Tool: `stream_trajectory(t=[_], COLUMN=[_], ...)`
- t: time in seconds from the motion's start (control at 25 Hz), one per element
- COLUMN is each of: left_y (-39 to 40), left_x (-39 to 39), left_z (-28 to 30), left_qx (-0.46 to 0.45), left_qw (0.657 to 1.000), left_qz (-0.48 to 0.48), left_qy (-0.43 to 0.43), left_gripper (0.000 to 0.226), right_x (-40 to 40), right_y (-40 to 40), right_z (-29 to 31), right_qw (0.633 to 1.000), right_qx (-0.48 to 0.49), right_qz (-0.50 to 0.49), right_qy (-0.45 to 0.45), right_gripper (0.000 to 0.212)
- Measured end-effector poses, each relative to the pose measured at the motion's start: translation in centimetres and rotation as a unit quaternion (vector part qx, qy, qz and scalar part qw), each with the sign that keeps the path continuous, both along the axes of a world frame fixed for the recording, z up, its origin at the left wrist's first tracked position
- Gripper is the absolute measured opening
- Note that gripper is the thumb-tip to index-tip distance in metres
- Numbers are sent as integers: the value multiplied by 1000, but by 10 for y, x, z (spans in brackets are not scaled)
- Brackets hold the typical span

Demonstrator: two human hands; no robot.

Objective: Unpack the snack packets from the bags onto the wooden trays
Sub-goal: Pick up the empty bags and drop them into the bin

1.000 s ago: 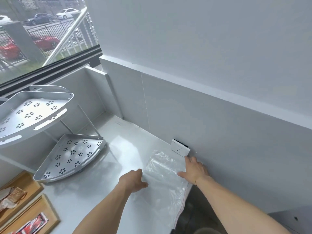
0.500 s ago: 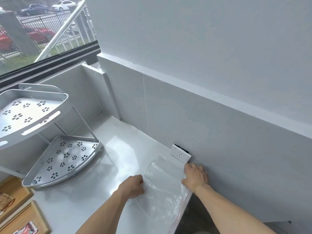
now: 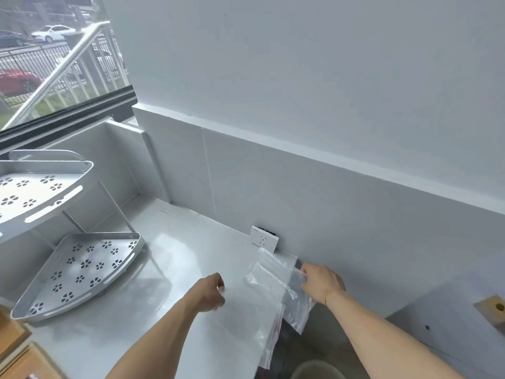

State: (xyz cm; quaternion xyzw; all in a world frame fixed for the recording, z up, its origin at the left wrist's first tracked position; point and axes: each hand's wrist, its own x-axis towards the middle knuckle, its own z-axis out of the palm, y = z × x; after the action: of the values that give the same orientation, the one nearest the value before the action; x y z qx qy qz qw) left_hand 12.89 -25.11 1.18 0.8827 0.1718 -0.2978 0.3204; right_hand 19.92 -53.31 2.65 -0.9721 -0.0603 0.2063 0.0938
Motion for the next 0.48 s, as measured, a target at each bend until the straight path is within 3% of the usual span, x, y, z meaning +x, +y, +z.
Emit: stream_trajectory(t=[0.24,0.48], left_y=[-48,-115], left_x=[-6,-9], left_z=[4,-9], left_qx=[-58,-84], left_qw=[998,993], left_qz=[-21,-67], left_qy=[-9,-48], left_gripper=[35,26], right_x=[-46,-110], right_y=[-66,-141], right_z=[17,14], right_qw=[998,985], right_qx=[-22,-30], right_qz=[-61,-167], right_qy=[-13,9], right_gripper=[27,24])
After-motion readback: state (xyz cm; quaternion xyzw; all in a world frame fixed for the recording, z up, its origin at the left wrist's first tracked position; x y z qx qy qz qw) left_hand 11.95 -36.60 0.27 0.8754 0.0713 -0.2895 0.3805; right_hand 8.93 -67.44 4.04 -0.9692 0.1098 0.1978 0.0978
